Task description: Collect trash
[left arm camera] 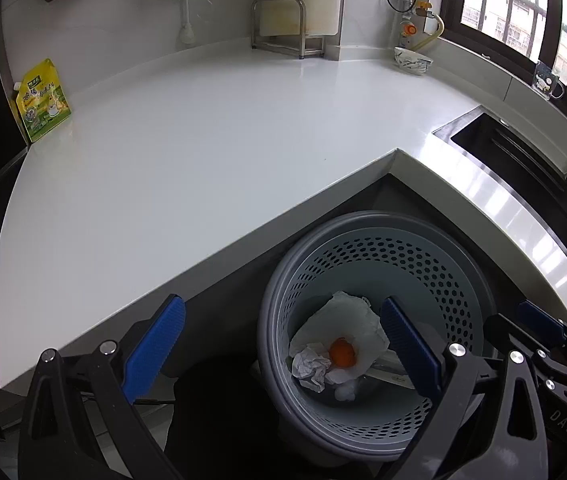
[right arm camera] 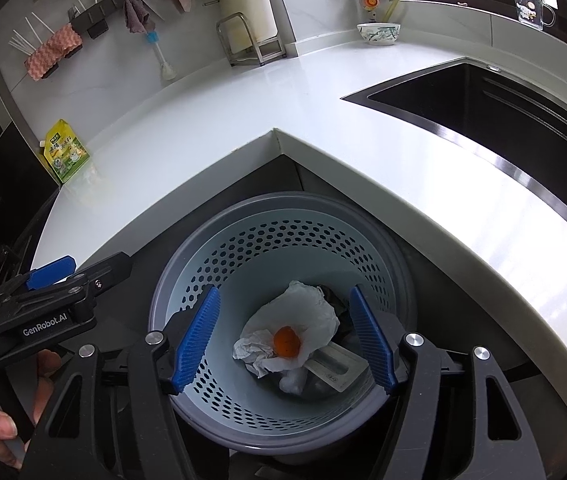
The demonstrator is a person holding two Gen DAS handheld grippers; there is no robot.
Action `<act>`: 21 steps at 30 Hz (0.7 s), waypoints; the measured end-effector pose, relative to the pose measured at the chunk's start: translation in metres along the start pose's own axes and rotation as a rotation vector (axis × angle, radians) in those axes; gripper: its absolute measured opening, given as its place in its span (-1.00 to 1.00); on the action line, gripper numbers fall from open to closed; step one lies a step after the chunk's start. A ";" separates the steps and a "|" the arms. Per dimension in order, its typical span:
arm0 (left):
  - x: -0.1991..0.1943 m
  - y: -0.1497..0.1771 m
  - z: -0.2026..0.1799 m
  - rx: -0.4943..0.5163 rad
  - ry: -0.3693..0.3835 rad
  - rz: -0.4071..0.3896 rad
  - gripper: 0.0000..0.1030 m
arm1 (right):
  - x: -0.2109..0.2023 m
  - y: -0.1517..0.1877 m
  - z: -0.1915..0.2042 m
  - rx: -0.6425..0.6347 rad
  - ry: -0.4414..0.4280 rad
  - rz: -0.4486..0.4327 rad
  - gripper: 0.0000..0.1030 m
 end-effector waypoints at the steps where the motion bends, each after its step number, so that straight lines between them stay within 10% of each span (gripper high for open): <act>1: 0.000 0.000 0.001 -0.002 0.002 0.002 0.87 | 0.000 0.000 0.000 -0.002 0.001 0.000 0.26; 21: 0.003 0.001 -0.001 -0.003 -0.003 0.014 0.87 | 0.001 0.001 0.002 -0.005 0.000 0.002 0.26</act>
Point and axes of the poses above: each gripper's, at about its wrist camera, not at the fingertips, and x roughly the way its jaws point, z to its left, y to its underside, the point moved 1 cm from there along x, roughly the way its jaws point, and after that the axes turned 8 degrees about z, right-handed, at the moved point
